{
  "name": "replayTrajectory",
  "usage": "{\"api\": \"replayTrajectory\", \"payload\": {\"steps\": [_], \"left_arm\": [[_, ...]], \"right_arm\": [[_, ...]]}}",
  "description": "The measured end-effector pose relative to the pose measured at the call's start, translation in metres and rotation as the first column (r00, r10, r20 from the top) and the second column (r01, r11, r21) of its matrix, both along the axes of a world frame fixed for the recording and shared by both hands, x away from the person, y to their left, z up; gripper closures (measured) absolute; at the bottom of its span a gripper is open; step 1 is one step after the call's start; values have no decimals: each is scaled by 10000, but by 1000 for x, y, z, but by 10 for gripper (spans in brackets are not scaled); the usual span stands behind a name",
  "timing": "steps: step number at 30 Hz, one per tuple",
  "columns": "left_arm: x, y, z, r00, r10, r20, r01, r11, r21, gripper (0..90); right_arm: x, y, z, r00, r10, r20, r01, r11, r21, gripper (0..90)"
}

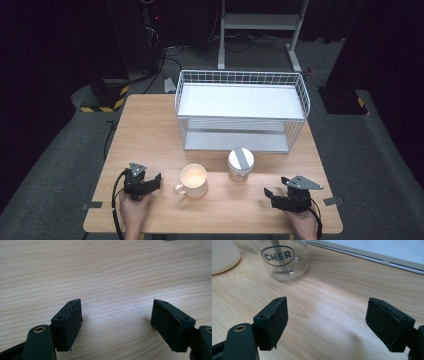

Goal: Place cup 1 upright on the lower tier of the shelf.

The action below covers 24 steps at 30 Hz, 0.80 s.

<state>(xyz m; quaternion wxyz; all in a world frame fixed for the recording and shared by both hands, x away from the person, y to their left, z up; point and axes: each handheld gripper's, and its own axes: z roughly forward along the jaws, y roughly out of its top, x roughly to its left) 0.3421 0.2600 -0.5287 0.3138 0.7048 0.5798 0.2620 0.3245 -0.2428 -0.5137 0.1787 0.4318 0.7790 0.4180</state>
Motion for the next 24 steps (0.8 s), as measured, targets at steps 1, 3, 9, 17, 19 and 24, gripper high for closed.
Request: {"api": "replayTrajectory", "payload": {"steps": [1, 3, 9, 17, 19, 24], "left_arm": [[0, 0, 0, 10000, 0, 0, 0, 10000, 0, 251], [0, 0, 0, 10000, 7, 2, -7, 10000, -2, 252], [0, 0, 0, 10000, 27, 2, -27, 10000, -4, 264], [0, 0, 0, 10000, -4, 15, 4, 10000, -14, 261], [0, -1, 0, 10000, -41, -1, 41, 10000, -17, 258], [0, -1, 0, 10000, -45, -3, 45, 10000, -25, 257]], "right_arm": [[0, 0, 0, 10000, 0, 0, 0, 10000, 0, 182], [1, 4, 2, 9997, 229, -122, -229, 9997, -10, 183], [-1, 9, 7, 9984, 557, -44, -557, 9984, 103, 183], [0, 27, 10, 9948, 998, 193, -1004, 9944, 337, 168], [0, 33, 10, 9931, 1155, 210, -1161, 9929, 274, 165], [3, 42, 7, 9904, 1375, 174, -1379, 9900, 282, 162]]}}
